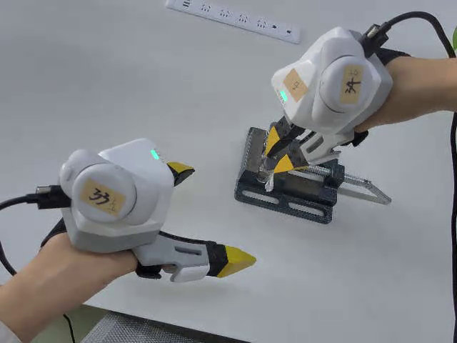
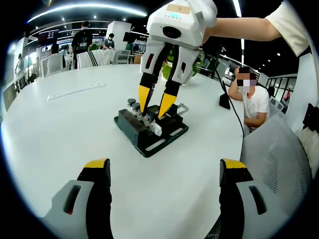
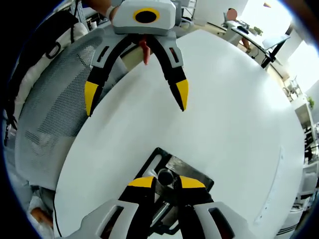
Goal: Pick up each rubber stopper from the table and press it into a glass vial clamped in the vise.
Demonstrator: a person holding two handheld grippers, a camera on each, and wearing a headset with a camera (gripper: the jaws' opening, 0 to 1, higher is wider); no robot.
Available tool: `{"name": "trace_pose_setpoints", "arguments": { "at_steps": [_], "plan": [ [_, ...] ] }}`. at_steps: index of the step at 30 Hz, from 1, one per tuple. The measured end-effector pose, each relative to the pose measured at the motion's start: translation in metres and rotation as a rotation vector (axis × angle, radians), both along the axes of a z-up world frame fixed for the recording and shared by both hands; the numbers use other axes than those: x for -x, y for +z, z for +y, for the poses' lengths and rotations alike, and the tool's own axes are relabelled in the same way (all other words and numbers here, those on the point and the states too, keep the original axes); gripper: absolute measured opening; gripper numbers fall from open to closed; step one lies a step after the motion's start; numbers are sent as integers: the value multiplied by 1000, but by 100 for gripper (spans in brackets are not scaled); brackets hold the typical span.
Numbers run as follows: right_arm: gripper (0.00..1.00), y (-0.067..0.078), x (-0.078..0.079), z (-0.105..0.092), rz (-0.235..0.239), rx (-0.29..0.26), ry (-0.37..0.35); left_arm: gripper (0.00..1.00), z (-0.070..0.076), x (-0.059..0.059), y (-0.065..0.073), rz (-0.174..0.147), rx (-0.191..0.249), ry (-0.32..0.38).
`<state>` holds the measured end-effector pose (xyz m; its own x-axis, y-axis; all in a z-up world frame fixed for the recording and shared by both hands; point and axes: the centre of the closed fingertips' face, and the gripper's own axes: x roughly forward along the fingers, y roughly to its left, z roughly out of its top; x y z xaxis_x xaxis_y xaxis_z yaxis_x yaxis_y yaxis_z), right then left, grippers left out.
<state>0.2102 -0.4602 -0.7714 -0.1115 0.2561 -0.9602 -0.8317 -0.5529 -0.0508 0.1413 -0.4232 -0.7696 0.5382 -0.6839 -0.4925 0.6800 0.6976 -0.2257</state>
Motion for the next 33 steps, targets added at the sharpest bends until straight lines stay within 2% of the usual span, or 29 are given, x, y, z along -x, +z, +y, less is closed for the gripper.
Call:
{"name": "trace_pose_setpoints", "arguments": {
  "at_steps": [5,10,12,14,20,33],
  "plan": [
    [17,3,-2,2,-1,-7,-7,89,1,-1,0,-1,2,1],
    [15,11,0,5,32,-26,-34,89,2,-1,1,-5,2,3],
    [14,13,2,5,62,-26,-67,90,2,-2,3,-12,1,4],
    [13,14,1,4,65,-24,-70,90,3,-3,2,-15,-3,2],
    [7,13,-1,0,74,-8,-95,90,3,-6,5,-20,-5,2],
    [2,8,0,-1,83,4,-126,90,4,-6,3,-16,-5,3]
  ]
}}
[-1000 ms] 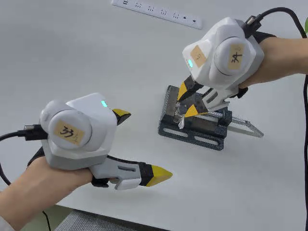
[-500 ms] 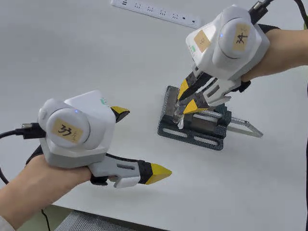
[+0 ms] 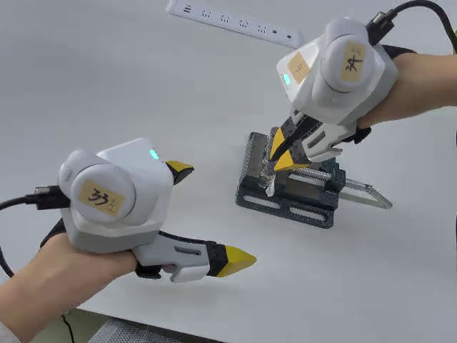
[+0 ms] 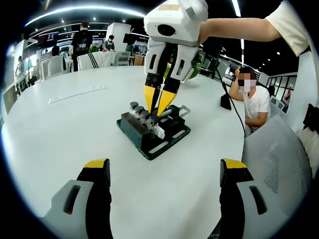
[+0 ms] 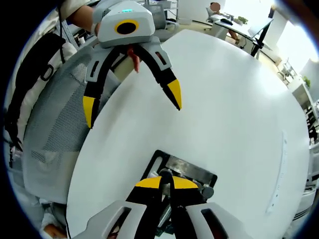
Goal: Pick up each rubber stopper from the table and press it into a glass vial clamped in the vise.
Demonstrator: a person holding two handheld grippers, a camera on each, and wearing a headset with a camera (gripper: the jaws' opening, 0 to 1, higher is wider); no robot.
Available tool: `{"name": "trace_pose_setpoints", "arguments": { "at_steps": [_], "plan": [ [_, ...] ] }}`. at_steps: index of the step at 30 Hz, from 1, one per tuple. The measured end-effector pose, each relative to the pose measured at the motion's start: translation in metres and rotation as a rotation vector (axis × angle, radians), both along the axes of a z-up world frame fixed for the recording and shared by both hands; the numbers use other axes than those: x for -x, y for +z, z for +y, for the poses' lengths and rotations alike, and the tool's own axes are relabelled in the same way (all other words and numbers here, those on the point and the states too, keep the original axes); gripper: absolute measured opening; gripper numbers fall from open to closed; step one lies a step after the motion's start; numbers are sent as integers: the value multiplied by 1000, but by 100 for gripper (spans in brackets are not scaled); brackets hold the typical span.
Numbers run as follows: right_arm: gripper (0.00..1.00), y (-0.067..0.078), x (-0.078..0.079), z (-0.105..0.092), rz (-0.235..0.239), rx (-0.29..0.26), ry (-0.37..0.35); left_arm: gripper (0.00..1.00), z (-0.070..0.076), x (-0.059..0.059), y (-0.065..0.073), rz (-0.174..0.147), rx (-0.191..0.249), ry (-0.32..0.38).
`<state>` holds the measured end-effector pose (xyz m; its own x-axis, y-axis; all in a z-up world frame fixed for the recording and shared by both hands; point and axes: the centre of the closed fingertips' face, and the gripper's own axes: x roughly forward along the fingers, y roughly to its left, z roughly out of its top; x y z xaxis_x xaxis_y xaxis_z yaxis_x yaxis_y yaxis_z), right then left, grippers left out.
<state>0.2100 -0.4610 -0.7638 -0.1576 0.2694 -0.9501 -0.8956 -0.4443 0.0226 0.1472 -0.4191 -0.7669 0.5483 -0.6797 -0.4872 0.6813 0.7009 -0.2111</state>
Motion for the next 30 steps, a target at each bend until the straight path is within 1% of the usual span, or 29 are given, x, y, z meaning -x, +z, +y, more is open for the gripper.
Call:
{"name": "trace_pose_setpoints", "arguments": {
  "at_steps": [9,14,16,18,21,30],
  "plan": [
    [1,-3,3,0,4,4,-2,89,-1,2,-1,7,1,-1],
    [0,-3,1,0,-1,4,-1,89,-1,3,-3,10,0,-2],
    [0,-3,2,0,-6,7,0,89,-1,3,-3,10,2,0],
    [0,-4,3,0,-26,11,26,89,-1,3,-3,11,2,0],
    [0,-5,1,0,-32,14,19,89,-1,3,-4,11,2,-1],
    [0,-5,0,0,-30,19,13,89,-2,3,-4,13,6,2]
  ]
}}
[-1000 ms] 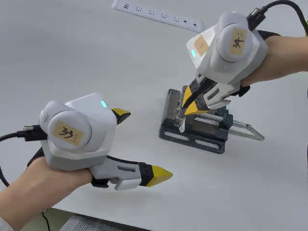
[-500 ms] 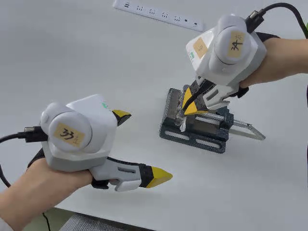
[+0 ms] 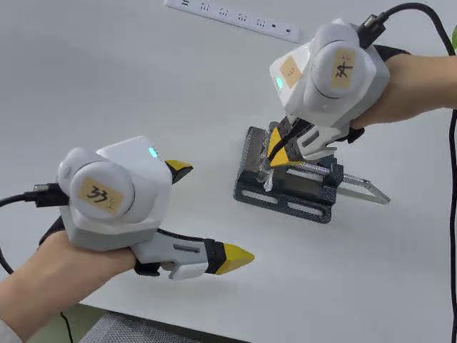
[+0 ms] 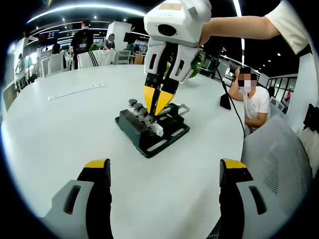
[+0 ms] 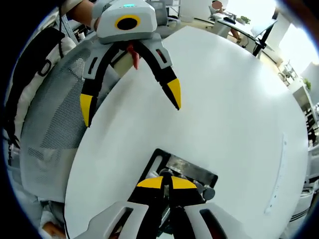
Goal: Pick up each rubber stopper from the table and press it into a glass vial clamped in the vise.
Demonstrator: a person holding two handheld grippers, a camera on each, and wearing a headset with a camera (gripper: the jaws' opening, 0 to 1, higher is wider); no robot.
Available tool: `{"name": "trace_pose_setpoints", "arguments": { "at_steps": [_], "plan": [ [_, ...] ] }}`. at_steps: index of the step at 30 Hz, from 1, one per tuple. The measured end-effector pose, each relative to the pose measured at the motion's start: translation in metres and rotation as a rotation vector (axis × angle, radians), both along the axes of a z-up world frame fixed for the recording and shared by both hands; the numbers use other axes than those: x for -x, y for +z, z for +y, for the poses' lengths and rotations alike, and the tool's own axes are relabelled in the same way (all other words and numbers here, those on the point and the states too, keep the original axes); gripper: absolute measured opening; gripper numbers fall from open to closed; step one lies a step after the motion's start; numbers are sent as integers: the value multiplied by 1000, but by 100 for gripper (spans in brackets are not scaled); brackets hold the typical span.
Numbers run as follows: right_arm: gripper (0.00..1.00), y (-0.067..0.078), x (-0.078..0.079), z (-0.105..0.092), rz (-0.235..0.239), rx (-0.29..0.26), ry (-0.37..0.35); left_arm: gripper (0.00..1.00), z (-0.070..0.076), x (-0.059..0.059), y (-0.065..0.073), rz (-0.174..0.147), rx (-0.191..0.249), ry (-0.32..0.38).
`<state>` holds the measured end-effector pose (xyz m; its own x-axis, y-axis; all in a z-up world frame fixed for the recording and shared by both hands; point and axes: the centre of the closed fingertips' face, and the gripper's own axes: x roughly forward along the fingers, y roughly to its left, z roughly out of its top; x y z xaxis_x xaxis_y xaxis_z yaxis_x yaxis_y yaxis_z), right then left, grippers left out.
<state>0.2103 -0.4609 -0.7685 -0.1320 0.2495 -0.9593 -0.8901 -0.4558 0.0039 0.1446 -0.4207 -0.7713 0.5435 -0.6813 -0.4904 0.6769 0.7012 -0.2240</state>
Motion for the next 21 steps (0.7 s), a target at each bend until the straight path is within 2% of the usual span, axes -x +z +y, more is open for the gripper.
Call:
{"name": "trace_pose_setpoints", "arguments": {
  "at_steps": [5,13,21],
  "plan": [
    [0,0,0,0,3,7,4,89,0,0,-1,2,1,0],
    [0,-2,2,-2,-25,42,72,89,-2,1,-2,6,7,2],
    [0,-3,2,-2,-5,62,54,89,-3,1,-2,7,11,5]
  ]
}}
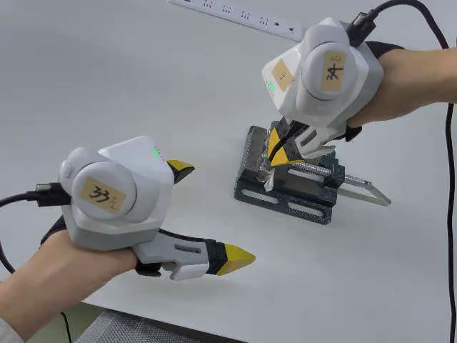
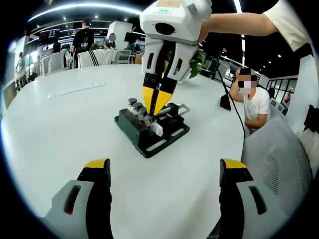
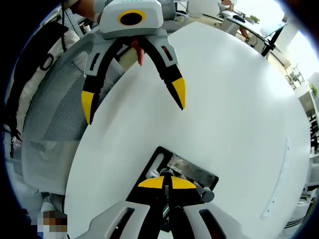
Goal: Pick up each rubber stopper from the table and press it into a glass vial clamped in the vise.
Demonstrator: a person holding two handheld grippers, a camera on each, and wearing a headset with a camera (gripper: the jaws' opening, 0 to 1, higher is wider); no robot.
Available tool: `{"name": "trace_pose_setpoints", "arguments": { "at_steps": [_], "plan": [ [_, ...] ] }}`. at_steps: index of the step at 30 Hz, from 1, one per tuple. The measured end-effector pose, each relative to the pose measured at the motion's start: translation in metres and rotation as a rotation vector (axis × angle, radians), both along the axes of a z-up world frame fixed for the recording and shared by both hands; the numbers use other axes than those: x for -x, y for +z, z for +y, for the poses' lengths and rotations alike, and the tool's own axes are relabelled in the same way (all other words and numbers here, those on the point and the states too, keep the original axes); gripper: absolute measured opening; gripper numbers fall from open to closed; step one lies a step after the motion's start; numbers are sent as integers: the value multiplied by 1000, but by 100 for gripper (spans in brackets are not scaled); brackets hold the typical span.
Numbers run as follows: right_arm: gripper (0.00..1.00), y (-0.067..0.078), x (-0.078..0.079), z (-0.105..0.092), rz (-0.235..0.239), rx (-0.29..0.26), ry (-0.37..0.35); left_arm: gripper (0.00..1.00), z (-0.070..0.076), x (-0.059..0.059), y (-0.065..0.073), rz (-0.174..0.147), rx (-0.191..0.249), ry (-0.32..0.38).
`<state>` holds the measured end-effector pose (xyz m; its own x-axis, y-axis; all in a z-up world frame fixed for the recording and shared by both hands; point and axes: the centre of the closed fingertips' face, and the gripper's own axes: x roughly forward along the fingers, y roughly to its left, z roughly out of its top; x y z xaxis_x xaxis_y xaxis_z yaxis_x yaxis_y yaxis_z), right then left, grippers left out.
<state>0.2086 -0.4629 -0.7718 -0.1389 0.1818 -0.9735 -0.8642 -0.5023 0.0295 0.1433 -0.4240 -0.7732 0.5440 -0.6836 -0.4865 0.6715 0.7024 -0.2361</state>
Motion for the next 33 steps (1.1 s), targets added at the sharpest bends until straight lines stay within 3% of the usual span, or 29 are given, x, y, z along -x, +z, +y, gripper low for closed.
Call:
{"name": "trace_pose_setpoints", "arguments": {
  "at_steps": [7,26,33],
  "plan": [
    [0,0,0,-1,19,5,-34,89,3,0,-1,4,4,8],
    [0,-1,0,2,-3,37,-1,89,3,0,-1,4,8,12],
    [0,-1,1,-1,9,22,-37,88,5,-2,-3,2,3,13]
  ]
}}
